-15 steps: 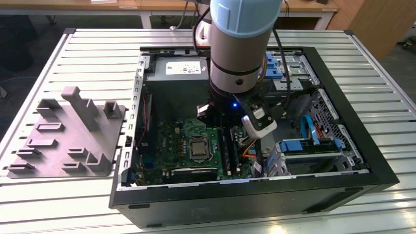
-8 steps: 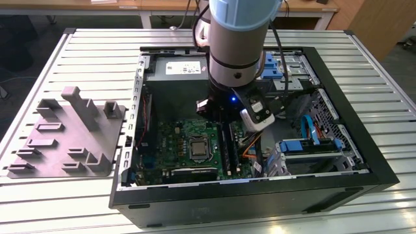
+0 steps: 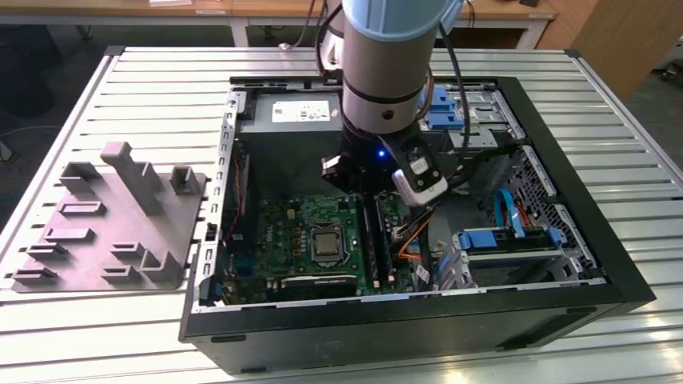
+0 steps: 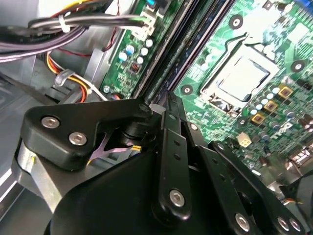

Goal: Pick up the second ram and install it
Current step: 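Press down the second ram until it locks into place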

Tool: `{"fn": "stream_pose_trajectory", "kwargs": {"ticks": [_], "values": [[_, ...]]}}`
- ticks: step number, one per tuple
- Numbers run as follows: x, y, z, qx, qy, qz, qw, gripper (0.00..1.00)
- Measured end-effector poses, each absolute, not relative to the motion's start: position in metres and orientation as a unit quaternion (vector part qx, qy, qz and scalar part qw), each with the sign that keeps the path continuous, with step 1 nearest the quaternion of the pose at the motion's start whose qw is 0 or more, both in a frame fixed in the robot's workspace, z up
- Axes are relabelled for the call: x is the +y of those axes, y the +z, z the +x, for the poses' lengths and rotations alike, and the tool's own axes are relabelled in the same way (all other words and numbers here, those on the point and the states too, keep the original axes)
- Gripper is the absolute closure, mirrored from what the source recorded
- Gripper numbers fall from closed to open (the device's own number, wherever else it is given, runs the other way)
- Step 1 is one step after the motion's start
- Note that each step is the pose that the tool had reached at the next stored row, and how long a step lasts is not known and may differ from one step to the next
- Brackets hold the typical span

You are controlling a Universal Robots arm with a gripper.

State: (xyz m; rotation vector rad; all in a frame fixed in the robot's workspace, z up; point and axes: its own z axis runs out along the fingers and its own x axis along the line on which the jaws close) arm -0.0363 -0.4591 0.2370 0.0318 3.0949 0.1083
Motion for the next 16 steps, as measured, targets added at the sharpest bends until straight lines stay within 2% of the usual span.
{"fn": "stream_pose_trajectory", "kwargs": {"ticks": [16], "values": [[-0.447,0.233,-0.036,0.999,0.035,0.010,0.022,0.90]]}}
